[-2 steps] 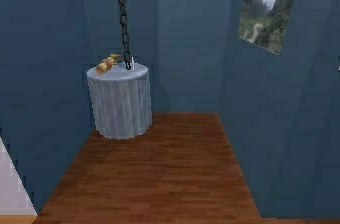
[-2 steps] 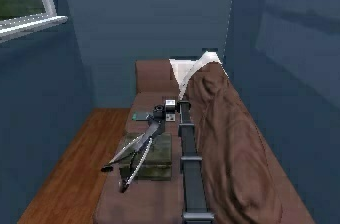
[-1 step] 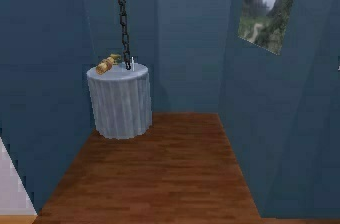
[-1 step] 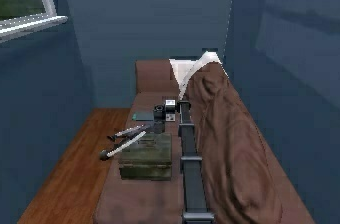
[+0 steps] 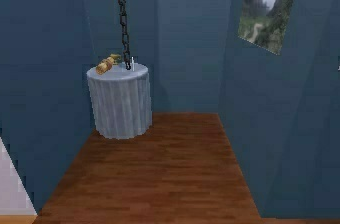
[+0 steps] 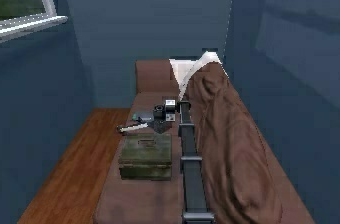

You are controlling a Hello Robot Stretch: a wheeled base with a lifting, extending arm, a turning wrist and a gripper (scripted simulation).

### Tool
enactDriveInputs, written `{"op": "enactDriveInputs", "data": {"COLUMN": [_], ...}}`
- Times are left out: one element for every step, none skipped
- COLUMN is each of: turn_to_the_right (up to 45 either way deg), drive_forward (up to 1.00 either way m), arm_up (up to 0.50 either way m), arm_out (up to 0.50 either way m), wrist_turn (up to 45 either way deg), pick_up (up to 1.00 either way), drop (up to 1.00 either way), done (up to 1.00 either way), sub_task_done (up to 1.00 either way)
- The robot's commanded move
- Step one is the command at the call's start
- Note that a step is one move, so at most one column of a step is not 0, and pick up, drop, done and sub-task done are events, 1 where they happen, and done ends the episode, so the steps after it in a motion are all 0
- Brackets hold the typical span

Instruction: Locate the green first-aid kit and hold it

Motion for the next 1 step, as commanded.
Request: {"op": "enactDriveInputs", "data": {"turn_to_the_right": [0.0], "drive_forward": [0.00], "arm_up": [0.00], "arm_out": [0.00], "wrist_turn": [36.0], "pick_up": [0.00], "drop": [0.00], "done": [0.00], "sub_task_done": [0.00]}}
